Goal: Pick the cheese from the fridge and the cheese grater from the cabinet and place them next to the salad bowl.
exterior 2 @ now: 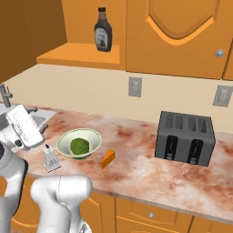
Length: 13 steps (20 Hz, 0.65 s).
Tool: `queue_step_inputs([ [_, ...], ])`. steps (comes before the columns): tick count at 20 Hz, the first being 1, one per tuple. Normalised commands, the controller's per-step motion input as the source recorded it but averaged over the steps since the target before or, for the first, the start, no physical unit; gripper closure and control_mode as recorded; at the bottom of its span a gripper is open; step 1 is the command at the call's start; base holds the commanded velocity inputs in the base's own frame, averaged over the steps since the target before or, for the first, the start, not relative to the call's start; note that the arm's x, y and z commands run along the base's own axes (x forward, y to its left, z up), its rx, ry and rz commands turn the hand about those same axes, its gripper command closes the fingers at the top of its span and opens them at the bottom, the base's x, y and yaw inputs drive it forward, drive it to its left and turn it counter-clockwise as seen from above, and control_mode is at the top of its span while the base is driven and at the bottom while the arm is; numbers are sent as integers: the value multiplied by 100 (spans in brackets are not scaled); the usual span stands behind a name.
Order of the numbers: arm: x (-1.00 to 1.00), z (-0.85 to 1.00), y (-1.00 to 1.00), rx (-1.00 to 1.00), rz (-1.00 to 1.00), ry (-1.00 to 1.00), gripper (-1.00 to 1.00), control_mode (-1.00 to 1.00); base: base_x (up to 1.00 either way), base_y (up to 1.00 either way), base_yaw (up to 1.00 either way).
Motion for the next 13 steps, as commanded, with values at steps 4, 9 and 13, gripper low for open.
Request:
queue_step_inputs([
  [4, -94, 100, -59, 16, 0, -15, -100, -100, 0, 0, 0],
  [9, -100, 100, -64, 29, -1, 0, -100, -100, 0, 0, 0],
  [13, -100, 100, -70, 29, 0, 4, -100, -100, 0, 0, 0],
])
